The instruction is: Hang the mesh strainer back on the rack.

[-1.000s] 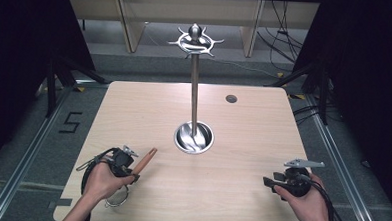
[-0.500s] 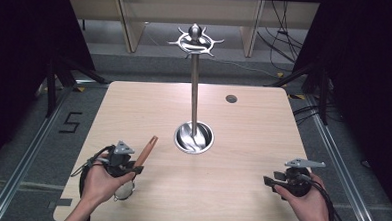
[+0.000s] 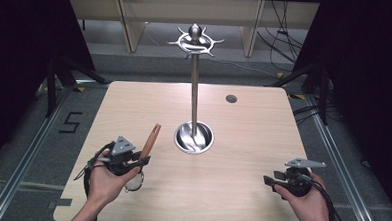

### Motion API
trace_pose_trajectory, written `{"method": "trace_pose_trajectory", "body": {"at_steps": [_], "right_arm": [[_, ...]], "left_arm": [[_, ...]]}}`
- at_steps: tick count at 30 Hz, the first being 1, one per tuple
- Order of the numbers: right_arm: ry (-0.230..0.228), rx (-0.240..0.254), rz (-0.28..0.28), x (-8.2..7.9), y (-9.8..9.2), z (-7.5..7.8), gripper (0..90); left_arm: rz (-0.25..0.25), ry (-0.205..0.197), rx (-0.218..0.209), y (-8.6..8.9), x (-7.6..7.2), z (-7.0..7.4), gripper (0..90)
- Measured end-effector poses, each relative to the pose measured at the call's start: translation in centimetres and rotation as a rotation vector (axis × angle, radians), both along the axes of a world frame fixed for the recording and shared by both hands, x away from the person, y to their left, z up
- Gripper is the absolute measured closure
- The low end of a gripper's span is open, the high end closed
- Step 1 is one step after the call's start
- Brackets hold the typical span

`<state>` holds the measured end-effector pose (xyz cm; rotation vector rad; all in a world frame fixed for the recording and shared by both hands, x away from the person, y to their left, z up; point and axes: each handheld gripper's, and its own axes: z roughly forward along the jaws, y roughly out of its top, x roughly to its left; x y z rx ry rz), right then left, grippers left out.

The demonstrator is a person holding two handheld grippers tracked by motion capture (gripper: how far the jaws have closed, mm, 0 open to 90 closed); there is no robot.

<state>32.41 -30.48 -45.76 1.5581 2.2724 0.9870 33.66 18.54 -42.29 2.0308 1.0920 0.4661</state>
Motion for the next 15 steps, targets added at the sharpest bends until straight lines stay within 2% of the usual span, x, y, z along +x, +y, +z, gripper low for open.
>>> {"method": "trace_pose_trajectory", "body": {"at_steps": [1, 2, 3, 4, 5, 6, 7, 8, 9, 10, 12, 15], "right_arm": [[-0.010, -0.004, 0.004, 0.1, 0.0, 0.0, 51.3], [-0.008, 0.008, -0.009, 0.1, 0.1, -0.1, 51.3], [-0.009, 0.013, -0.007, 0.1, 0.0, -0.1, 51.4], [-0.010, 0.013, -0.006, 0.1, 0.0, -0.1, 51.4], [-0.009, 0.014, -0.007, 0.1, 0.0, -0.1, 51.4], [-0.036, 0.008, 0.010, 0.2, -0.1, -0.2, 51.4], [-0.033, -0.001, 0.011, 0.2, -0.2, -0.1, 51.4], [-0.035, -0.004, 0.011, 0.2, -0.2, -0.1, 51.4], [-0.034, -0.003, 0.012, 0.2, -0.1, -0.1, 51.4], [-0.008, 0.003, -0.006, 0.0, 0.0, 0.0, 51.4], [-0.007, 0.005, -0.013, 0.1, 0.1, 0.0, 51.4], [-0.002, -0.005, -0.005, 0.2, 0.1, -0.1, 51.4]], "left_arm": [[0.005, -0.002, -0.004, -0.1, 0.0, 0.2, 68.3], [0.023, -0.017, -0.051, -0.4, 0.0, 0.2, 68.2], [0.022, -0.024, -0.055, -0.5, 0.0, 0.4, 68.2], [0.037, -0.039, -0.088, -0.8, 0.0, 0.5, 68.2], [0.026, -0.046, -0.070, -0.8, -0.1, 0.8, 68.2], [0.034, -0.057, -0.085, -1.0, -0.1, 1.0, 68.3], [0.050, -0.068, -0.120, -1.2, -0.1, 1.1, 68.2], [0.055, -0.079, -0.132, -1.4, -0.2, 1.3, 68.2], [0.055, -0.095, -0.134, -1.6, -0.3, 1.7, 68.2], [0.064, -0.108, -0.146, -1.8, -0.3, 1.9, 68.3], [0.068, -0.126, -0.175, -2.2, -0.3, 2.3, 68.2], [0.075, -0.171, -0.189, -2.5, -0.4, 3.0, 68.2]]}}
